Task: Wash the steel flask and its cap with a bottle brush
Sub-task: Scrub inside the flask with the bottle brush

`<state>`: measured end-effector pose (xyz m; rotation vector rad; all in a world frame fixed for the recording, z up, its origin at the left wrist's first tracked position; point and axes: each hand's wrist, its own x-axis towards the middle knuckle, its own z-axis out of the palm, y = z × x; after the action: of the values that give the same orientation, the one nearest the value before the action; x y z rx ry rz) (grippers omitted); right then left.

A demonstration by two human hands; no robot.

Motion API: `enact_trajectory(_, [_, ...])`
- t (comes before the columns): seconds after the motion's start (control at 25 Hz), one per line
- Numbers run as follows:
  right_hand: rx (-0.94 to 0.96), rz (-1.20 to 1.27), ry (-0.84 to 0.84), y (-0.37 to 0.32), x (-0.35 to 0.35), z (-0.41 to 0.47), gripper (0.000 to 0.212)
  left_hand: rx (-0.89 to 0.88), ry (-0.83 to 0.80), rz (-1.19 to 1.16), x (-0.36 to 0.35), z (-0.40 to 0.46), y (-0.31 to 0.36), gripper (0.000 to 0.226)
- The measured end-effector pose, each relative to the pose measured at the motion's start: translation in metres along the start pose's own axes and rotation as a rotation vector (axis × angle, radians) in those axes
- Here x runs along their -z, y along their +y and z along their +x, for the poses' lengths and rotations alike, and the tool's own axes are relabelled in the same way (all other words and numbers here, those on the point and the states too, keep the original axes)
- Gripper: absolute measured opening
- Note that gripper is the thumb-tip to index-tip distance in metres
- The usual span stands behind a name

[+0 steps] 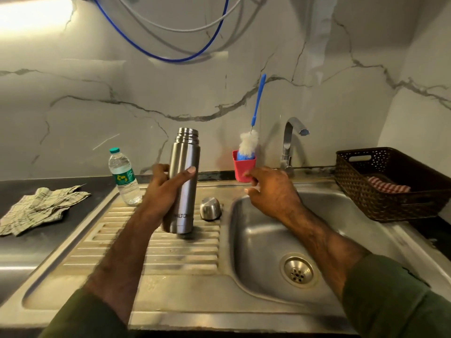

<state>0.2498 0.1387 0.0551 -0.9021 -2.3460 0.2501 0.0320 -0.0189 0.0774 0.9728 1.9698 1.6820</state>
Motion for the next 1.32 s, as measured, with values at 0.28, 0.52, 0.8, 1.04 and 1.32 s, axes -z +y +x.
enact_trajectory(0.28, [-0.199, 0.819, -0.04, -0.038, 0.022, 0.005, 0.03, 0.082, -0.281, -0.104, -0.045, -0.023, 0.018, 0.073])
enact_trajectory(0.52, [-0.175, 0.494, 0.052, -0.015, 0.042, 0.027, 0.051, 0.178, -0.32, -0.345, -0.071, -0.021, 0.007, 0.06])
enact_trajectory(0.8, [0.538, -0.863, 0.197, -0.022, 0.078, 0.141, 0.025, 0.302, -0.331, -0.586, -0.079, 0.016, 0.022, 0.058])
enact_trajectory(1.04, [0.373, -1.364, -0.125, -0.039, 0.079, 0.196, 0.014, 0.326, -0.287, -0.659, -0.08, 0.059, 0.01, 0.071])
enact_trajectory(1.32, [0.391, -1.329, -0.134, -0.048, 0.115, 0.202, 0.015, 0.288, -0.318, -0.743, -0.066, 0.072, -0.004, 0.08])
